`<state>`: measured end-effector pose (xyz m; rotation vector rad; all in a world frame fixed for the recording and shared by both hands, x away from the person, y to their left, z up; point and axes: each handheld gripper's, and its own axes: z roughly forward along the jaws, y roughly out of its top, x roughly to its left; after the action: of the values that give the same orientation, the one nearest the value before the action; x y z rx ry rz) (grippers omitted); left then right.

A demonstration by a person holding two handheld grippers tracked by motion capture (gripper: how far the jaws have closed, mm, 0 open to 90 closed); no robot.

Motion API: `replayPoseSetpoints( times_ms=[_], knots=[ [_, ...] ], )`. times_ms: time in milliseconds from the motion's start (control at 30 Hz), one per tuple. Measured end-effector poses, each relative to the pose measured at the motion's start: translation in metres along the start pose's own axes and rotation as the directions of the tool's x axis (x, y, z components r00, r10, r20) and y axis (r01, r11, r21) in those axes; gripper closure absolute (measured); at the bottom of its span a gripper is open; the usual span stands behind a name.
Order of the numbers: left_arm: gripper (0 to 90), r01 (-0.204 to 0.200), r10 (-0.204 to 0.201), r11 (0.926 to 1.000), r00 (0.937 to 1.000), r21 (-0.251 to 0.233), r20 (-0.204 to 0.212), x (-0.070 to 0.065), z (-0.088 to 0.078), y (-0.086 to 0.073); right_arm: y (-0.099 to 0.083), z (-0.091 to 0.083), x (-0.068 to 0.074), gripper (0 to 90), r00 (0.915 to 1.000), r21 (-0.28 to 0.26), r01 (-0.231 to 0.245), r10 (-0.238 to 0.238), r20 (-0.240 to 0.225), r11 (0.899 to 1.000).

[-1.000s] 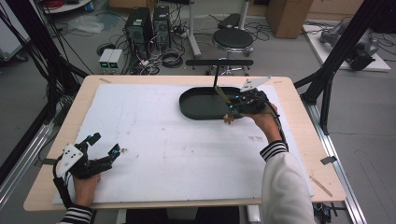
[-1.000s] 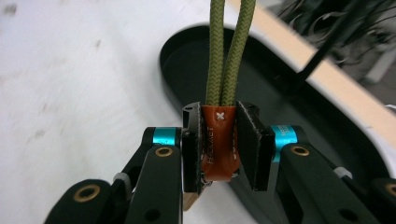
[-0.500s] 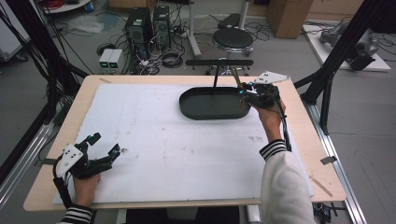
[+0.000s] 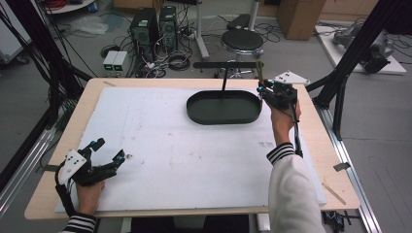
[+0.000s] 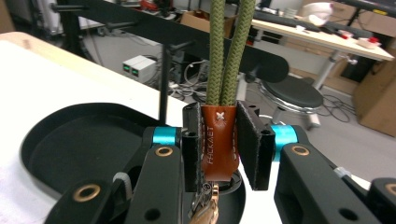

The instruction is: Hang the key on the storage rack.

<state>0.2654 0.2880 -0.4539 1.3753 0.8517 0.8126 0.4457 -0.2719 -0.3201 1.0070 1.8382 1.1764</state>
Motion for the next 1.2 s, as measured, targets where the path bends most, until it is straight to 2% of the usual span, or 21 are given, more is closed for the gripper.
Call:
replayPoseSetpoints(
  times_ms=[100, 200, 367, 700, 1033, 1133, 1200],
  knots=[
    [14.1, 0.000, 0.000, 1.0000, 1.0000, 0.000, 0.000, 0.000, 0.000, 0.000, -0.001, 0.002, -0.001, 72.2, 0.9993, 0.006, -0.013, 0.013, 0.035, 1.000],
    [14.1, 0.000, 0.000, 1.0000, 1.0000, 0.000, 0.000, 0.000, 0.000, 0.000, -0.003, 0.004, -0.002, 72.3, 0.9982, 0.006, -0.032, 0.032, 0.051, 0.999],
    [14.1, -0.003, 0.003, 1.0000, 1.0000, 0.002, 0.001, 0.000, 0.000, 0.000, -0.007, 0.012, -0.003, 72.3, 0.9968, 0.029, -0.034, 0.032, 0.074, 0.999],
    [14.1, 0.000, 0.000, 1.0000, 1.0000, 0.000, 0.000, 0.000, 0.000, 0.000, -0.012, 0.023, -0.004, 72.3, 0.9960, 0.068, -0.038, 0.033, 0.083, 0.997],
    [14.1, 0.000, 0.000, 1.0000, 1.0000, 0.000, 0.000, 0.000, 0.000, 0.000, -0.018, 0.032, -0.003, 72.3, 0.9930, 0.108, -0.072, 0.061, 0.101, 0.991],
    [14.1, -0.003, 0.003, 1.0000, 1.0000, 0.002, 0.001, 0.000, 0.000, 0.000, -0.019, 0.035, -0.002, 72.3, 0.9937, 0.118, -0.060, 0.048, 0.101, 0.991],
    [14.1, -0.002, 0.002, 1.0000, 1.0000, 0.001, 0.001, 0.000, 0.000, 0.000, -0.020, 0.036, -0.002, 72.3, 0.9934, 0.121, -0.067, 0.055, 0.101, 0.990]
  ],
)
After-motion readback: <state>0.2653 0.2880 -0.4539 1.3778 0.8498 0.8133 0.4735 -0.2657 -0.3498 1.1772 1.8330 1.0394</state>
